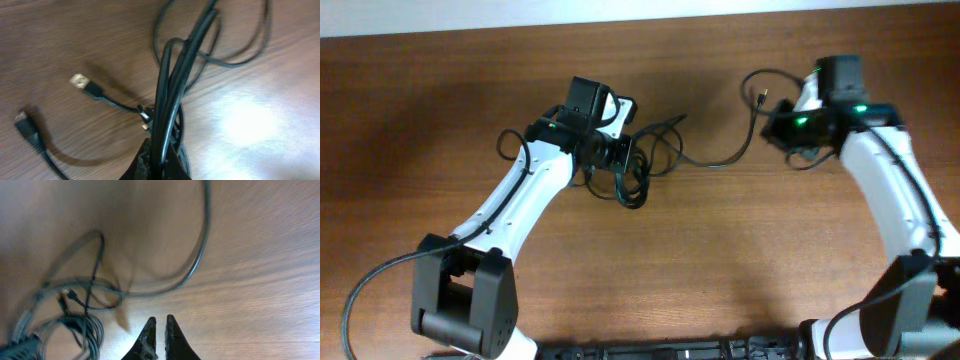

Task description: Untangle cables

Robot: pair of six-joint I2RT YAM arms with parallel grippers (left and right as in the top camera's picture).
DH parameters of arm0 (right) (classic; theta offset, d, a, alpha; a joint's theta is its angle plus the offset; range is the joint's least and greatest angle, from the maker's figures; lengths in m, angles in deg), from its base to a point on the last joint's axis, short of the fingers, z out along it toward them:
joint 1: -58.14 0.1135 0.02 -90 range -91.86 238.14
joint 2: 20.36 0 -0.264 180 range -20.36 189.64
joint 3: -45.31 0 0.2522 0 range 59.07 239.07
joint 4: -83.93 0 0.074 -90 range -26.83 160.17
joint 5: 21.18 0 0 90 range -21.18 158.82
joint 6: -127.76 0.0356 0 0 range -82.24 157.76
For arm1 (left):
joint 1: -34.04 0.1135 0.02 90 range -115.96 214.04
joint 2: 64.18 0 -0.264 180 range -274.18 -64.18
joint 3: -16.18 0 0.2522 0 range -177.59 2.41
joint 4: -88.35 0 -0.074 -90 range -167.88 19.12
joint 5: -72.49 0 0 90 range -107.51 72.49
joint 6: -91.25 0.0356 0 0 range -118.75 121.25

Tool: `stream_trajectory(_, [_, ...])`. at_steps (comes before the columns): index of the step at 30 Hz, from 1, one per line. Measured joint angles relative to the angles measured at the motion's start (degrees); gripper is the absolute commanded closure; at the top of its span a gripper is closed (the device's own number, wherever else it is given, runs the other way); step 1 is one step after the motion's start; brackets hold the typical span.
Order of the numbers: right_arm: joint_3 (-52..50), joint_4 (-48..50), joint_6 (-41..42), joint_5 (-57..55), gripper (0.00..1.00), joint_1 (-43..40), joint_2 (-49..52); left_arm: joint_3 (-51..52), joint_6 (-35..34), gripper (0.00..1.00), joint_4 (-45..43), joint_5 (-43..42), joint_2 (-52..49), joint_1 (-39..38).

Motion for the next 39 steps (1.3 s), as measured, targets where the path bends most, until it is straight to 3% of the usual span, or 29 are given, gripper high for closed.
stream_trajectory(3, [1.3,-3.5,-5.6,5.0,0.8,-1.9,-0.8,0.1,1.0,1.0,-4.3,-8.9,0.0,0.0])
stream_trajectory(7, [1.4,-12.1,-16.7,11.6,0.75,1.8,-0.8,0.3,1.6,1.0,-17.0,-27.9,0.0,0.6])
stream_trajectory(11, [1.4,-14.7,-27.9,16.5,0.73,8.0,-0.8,0.3,0.7,1.0,-19.3,-36.1,0.0,1.6])
stream_trajectory(17, [1.4,-5.2,-33.2,18.2,0.52,12.6,-0.8,0.3,0.7,1.0,-15.2,-38.9,0.0,1.9])
stream_trajectory(27, [1.4,-1.7,-40.5,16.5,0.48,13.0,-0.8,0.3,5.9,1.0,-10.7,-43.3,0.0,2.2])
stream_trajectory(32, [1.5,-12.4,-47.8,15.5,0.44,13.0,-0.8,0.2,10.4,1.0,-7.0,-38.3,0.0,2.2])
stream_trajectory(35, [2.1,-18.6,-54.7,11.1,0.39,13.0,-0.7,0.2,17.8,1.0,-0.6,-35.5,0.0,2.4])
stream_trajectory(39, [11.1,-24.9,-61.9,8.1,0.34,13.0,-0.4,0.2,22.4,1.0,0.4,-34.5,0.0,2.4])
